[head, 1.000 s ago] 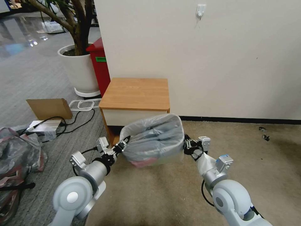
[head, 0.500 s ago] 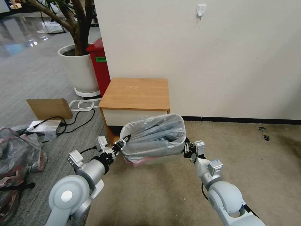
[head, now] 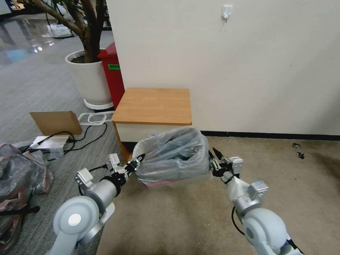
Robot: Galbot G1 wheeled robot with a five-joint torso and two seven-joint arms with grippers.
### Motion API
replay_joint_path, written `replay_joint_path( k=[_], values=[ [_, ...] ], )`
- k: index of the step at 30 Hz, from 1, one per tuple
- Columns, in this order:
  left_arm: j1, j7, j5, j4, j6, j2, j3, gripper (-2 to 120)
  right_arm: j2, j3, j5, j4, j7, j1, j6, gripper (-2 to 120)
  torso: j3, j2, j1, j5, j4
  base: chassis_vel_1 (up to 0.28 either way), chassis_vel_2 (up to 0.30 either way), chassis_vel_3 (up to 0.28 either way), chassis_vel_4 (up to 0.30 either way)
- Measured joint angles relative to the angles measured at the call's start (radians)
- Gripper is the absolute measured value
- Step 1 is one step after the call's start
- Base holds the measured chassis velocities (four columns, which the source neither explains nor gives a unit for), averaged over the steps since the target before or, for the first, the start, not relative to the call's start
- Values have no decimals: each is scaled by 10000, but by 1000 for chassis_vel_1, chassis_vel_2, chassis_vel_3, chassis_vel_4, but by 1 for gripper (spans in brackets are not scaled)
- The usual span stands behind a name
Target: Pick up the garbage bag from the table and place it over the trash can.
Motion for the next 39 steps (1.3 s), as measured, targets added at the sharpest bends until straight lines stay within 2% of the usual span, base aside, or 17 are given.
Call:
replay_joint_path(
  k=[2,3,5,8,9,12,14,20,25,30,33,35,37,39],
  values=[
    [-12,-6,-7,35,16,-3,3,6,-21,222,1015,87,-41,-19,-225,58,0,0,0,0,0,0,0,0,0],
    [-12,-6,-7,35,16,-3,3,6,-21,222,1015,87,-41,-19,-225,58,0,0,0,0,0,0,0,0,0],
    [-55,-35,-83,52,16,3,-7,6,-44,407,1612,126,-74,-76,-421,70,0,0,0,0,1,0,0,0,0],
    [-124,-137,-226,75,8,27,-35,6,-58,528,1917,127,-148,-180,-496,76,0,0,0,1,0,0,0,0,0],
    [-179,-217,-336,94,-3,46,-66,6,-61,590,2054,128,-249,-256,-534,84,0,0,0,0,0,0,0,0,0],
    [-244,-308,-434,131,-20,70,-110,6,-62,657,2219,128,-405,-353,-560,89,0,0,-1,0,0,0,0,0,0],
    [-363,-479,-578,215,-48,136,-180,6,-31,756,2601,133,-700,-491,-597,98,0,0,0,0,-1,0,0,0,0],
    [-458,-589,-625,359,-74,302,-214,5,185,847,3677,209,-875,-502,-599,100,0,0,0,-1,0,0,0,0,0],
    [-501,-673,-585,385,-76,415,-142,5,299,1156,3879,438,-857,-610,-604,100,0,0,0,1,0,0,0,0,0],
    [-418,-720,184,323,-76,588,83,5,116,1800,3923,1129,-765,-596,-786,100,-1,0,0,1,-2,0,0,0,0],
    [-239,-639,1560,134,-66,790,404,5,-767,1863,3730,1843,-370,38,-1197,100,0,0,0,1,-1,0,0,0,0],
    [-207,-608,1851,86,-51,832,466,5,-1068,1758,3542,1970,-337,269,-1407,100,0,1,0,0,-1,0,0,0,0],
    [-111,-504,2697,-54,7,946,672,5,-1844,1136,2815,2191,-316,1031,-2084,100,0,0,-1,1,0,0,0,0,0],
    [-60,-338,3461,-108,58,1008,846,5,-2451,160,2150,2199,-299,1905,-2293,96,0,0,0,0,1,0,0,0,0]
  ],
)
